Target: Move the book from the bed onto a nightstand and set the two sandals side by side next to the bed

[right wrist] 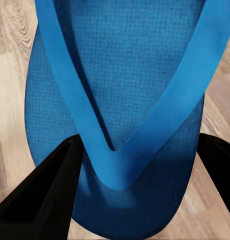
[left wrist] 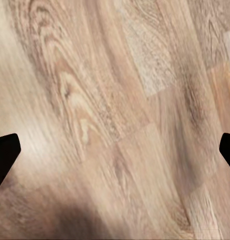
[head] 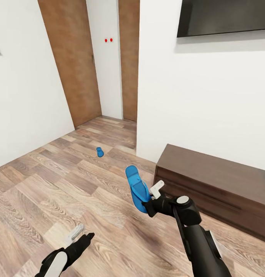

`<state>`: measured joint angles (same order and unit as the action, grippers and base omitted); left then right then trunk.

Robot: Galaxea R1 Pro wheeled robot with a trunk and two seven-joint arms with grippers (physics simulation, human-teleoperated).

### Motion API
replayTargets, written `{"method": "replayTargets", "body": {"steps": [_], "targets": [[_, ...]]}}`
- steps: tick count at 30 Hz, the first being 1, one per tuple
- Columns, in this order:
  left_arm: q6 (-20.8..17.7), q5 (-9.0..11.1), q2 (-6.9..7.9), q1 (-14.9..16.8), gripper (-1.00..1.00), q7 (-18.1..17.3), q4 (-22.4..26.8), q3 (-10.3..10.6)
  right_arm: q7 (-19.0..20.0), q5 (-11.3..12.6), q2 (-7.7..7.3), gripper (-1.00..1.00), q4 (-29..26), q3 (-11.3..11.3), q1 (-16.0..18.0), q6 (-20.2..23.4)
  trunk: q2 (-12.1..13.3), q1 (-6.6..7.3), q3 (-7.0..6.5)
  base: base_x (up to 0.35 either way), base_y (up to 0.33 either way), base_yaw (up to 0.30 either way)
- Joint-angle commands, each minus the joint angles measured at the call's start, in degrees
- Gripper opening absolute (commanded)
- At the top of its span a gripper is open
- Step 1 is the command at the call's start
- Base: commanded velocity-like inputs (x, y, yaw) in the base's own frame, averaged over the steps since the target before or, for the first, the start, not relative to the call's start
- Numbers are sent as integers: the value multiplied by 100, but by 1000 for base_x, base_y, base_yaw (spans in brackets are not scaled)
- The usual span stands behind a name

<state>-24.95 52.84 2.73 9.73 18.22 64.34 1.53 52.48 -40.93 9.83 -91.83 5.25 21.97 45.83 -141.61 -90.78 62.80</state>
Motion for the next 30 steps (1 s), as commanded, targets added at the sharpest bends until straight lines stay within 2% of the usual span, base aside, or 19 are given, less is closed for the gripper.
{"method": "replayTargets", "body": {"steps": [1,16,30], "targets": [[-1,59,6,2,100,52,-3,16,65,-45,3,-100,-9,-3,4,36,-2,-1,6,254,225,0],[-1,67,0,32,100,18,-130,23,42,-66,-7,-100,-8,38,-95,-22,-2,-1,6,276,196,0],[-8,70,0,37,100,12,-136,23,10,-121,1,-100,-10,66,-100,34,-2,-1,6,310,102,0]]}}
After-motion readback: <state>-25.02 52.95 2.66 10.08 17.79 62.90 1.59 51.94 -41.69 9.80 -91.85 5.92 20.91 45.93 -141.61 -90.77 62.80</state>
